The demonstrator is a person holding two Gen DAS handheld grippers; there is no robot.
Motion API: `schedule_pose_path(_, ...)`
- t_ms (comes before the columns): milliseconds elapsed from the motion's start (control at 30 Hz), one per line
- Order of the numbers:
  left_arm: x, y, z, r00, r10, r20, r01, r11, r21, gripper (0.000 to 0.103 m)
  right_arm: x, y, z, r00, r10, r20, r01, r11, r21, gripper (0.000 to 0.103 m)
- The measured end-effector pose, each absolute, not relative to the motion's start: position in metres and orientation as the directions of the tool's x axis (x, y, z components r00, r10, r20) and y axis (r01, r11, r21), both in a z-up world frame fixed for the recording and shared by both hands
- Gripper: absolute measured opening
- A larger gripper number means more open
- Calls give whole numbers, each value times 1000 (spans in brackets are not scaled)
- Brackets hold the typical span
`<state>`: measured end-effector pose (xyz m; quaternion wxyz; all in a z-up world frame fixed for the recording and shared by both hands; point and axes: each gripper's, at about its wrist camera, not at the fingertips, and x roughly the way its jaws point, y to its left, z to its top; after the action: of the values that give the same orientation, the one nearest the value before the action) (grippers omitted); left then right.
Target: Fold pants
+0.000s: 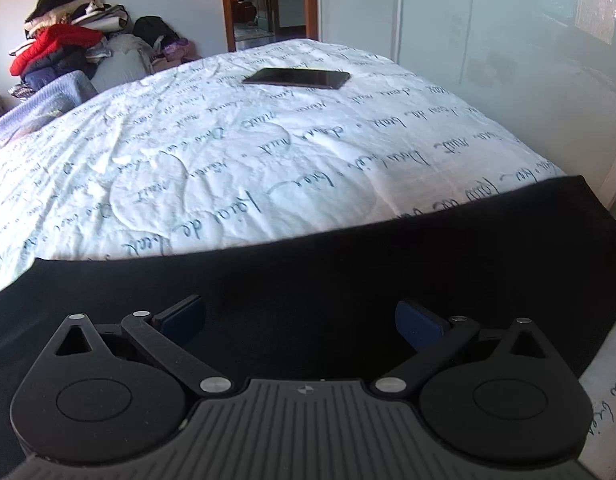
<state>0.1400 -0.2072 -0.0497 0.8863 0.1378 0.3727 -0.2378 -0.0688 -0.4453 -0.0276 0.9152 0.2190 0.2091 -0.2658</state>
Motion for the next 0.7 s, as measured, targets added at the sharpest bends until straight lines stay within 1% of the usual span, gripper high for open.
schedule_pose_path(100,149,-210,-50,596,-305,-743,520,852,68,102,-15,-428,-26,788,-184,-588,377,899,224,32)
schedule_pose_path(133,152,-213,-52,586,-299,-753,520,852,66,102,7,-422,-33,760,-144,-633,322,931,175,31)
schedule_pose_path(200,157,-219,-57,574,-292,-765,526,847,71,103,45,-419,-53,686,-136,-715,264,962,70,31)
schedule_pose_path(233,159,-222,-60,577,-291,-763,530,844,80,103,58,-423,-60,674,-150,-723,261,965,43,31)
schedule_pose_path(300,167,-230,-65,590,-292,-753,536,839,94,103,75,-434,-60,679,-156,-718,277,959,53,32)
schedule_pose_path(333,171,-233,-66,599,-288,-747,531,841,102,103,80,-441,-58,683,-161,-712,297,952,70,35)
schedule_pose_path(400,177,-235,-62,584,-286,-759,531,842,92,103,81,-442,-50,685,-185,-704,331,940,76,38)
schedule_pose_path(433,177,-231,-57,574,-302,-761,535,842,69,100,75,-433,-44,692,-193,-696,322,945,59,38)
schedule_pose_path(500,169,-220,-49,575,-340,-744,547,836,41,102,60,-413,-33,726,-162,-668,245,969,32,38)
schedule_pose_path(533,164,-216,-47,578,-353,-736,555,831,38,102,57,-404,-32,730,-134,-671,210,977,33,38)
schedule_pose_path(633,165,-220,-57,576,-314,-755,545,836,68,103,68,-378,-41,716,-57,-696,104,994,26,37)
schedule_pose_path(700,172,-228,-67,578,-292,-762,537,839,86,103,89,-368,-53,690,-83,-719,81,996,-38,37)
